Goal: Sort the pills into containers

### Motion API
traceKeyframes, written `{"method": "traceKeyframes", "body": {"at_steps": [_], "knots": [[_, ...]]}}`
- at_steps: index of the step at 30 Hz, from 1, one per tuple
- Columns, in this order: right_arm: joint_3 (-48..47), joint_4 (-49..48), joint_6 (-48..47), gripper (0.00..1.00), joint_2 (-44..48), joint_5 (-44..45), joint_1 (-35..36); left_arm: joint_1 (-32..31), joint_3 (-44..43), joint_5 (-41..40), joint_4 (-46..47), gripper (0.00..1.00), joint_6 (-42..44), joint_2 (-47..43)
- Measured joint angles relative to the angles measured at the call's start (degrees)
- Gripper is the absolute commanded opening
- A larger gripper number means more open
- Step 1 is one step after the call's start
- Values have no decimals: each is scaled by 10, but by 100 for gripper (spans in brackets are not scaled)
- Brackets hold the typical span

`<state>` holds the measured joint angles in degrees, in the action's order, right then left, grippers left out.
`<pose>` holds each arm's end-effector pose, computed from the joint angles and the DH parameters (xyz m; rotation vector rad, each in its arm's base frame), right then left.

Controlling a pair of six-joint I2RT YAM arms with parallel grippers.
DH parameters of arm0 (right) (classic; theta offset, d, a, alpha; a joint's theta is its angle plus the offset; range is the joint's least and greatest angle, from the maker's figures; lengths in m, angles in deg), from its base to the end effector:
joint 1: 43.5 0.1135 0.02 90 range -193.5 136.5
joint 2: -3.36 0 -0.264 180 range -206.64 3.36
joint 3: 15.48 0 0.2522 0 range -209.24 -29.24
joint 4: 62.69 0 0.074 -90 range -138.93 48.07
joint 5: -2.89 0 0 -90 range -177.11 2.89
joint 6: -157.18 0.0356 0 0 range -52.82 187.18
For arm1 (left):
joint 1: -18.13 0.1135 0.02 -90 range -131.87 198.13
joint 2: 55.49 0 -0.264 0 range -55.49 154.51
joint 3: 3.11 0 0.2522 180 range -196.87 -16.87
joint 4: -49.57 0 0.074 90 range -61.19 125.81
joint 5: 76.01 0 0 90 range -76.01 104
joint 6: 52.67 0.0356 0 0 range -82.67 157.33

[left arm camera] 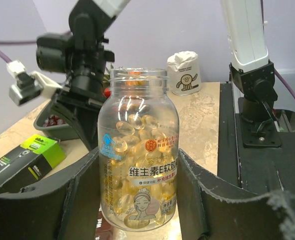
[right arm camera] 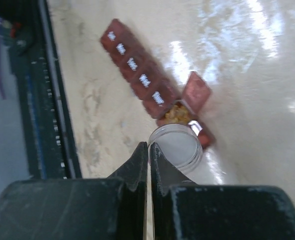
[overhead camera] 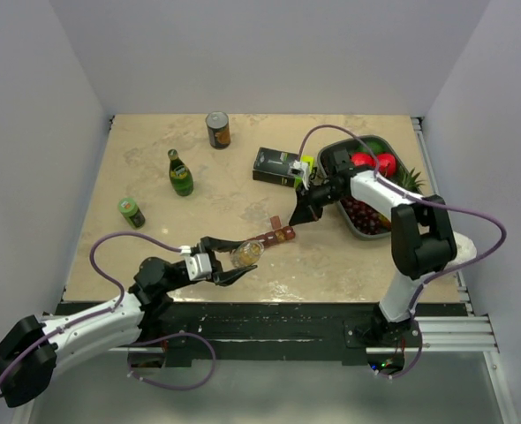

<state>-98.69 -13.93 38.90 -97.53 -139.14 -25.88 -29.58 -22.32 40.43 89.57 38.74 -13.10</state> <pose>0.3237 0.1322 0.2082 -1.1752 2.1411 1.1337 0.0947 -0.1277 0.2228 0.9218 1.0195 -0.9770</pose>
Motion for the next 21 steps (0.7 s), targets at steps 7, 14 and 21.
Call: {"method": "traceKeyframes", "body": {"at_steps": [7, 14, 21], "knots": [[87, -4, 23, 0, -34, -112, 15, 0, -7, -8, -23, 0, 8, -5], [148, -30, 55, 0, -35, -171, 42, 0, -11, -12, -30, 0, 12, -3], [187, -116, 125, 0, -59, -201, 41, 0, -12, -12, -40, 0, 12, -4]]}}
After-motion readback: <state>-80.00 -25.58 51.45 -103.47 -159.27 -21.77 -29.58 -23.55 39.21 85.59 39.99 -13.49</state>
